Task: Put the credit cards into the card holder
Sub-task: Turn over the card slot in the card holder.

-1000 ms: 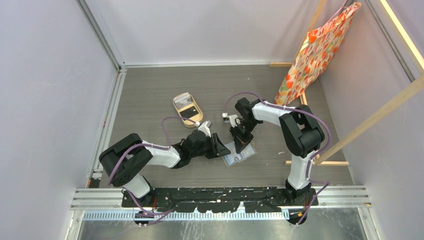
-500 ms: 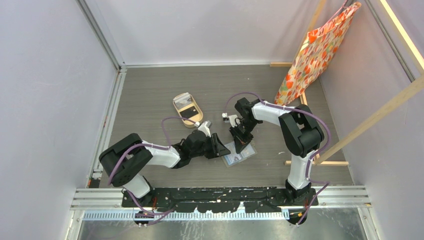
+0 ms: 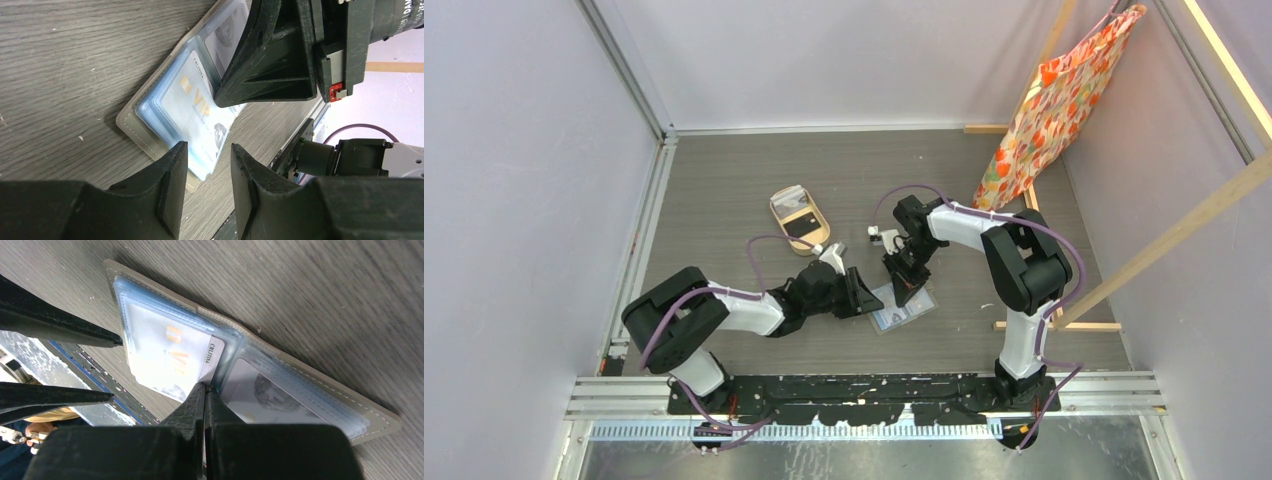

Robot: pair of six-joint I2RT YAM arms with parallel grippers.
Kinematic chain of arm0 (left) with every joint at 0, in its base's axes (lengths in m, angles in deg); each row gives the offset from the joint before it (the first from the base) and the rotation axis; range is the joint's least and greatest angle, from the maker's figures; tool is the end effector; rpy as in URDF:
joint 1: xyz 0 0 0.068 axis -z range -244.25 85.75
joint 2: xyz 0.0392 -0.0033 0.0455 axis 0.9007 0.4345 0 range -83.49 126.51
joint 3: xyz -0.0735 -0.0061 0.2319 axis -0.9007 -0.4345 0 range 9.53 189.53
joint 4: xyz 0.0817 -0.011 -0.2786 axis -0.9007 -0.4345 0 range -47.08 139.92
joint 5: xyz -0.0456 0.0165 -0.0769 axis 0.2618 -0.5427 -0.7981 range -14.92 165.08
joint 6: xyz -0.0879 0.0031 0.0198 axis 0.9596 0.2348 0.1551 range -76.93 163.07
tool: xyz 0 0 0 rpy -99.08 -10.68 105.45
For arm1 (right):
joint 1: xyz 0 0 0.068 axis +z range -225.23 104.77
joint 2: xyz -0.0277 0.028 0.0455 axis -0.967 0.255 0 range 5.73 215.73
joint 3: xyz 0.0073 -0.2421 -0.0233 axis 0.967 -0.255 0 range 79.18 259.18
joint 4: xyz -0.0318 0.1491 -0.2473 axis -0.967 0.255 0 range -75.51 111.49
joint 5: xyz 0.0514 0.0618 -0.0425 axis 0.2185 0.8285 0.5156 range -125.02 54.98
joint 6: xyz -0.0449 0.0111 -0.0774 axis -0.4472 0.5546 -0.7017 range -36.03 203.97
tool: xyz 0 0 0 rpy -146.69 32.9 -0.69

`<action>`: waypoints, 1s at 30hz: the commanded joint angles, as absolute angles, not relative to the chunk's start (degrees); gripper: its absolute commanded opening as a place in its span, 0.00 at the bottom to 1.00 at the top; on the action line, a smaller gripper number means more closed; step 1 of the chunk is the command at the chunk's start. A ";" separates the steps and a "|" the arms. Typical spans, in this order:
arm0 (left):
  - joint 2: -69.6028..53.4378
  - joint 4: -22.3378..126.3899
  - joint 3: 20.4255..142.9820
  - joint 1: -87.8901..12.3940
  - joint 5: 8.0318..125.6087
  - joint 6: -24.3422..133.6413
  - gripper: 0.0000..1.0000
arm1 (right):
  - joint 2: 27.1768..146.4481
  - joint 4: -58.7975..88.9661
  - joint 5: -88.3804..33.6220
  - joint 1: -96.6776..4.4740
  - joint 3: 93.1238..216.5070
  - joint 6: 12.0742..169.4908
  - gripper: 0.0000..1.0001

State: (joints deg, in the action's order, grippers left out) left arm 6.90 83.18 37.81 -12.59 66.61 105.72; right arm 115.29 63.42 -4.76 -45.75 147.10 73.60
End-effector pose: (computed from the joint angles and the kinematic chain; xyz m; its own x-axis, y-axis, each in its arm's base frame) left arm 0.2005 -0.2727 0.0570 -0.8977 -0.2812 -0.3393 0.1273 0.5716 -0.8106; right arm 0.2784 0.2040 0.0515 -0.7806 -0.6198 -0.0810 -0.5705 0.6535 0.4975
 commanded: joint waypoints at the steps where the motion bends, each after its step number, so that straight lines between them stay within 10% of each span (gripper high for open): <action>1: 4.75 82.97 37.05 -12.39 68.01 105.76 0.38 | 115.75 63.18 -6.72 -45.59 148.26 73.07 0.03; 30: 7.67 85.51 38.77 -12.30 67.36 105.80 0.39 | 115.85 63.23 -6.72 -45.53 148.25 72.99 0.03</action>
State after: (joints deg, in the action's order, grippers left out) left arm 7.64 82.70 37.54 -12.54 67.05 105.74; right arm 115.29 63.42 -4.82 -45.75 147.12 73.60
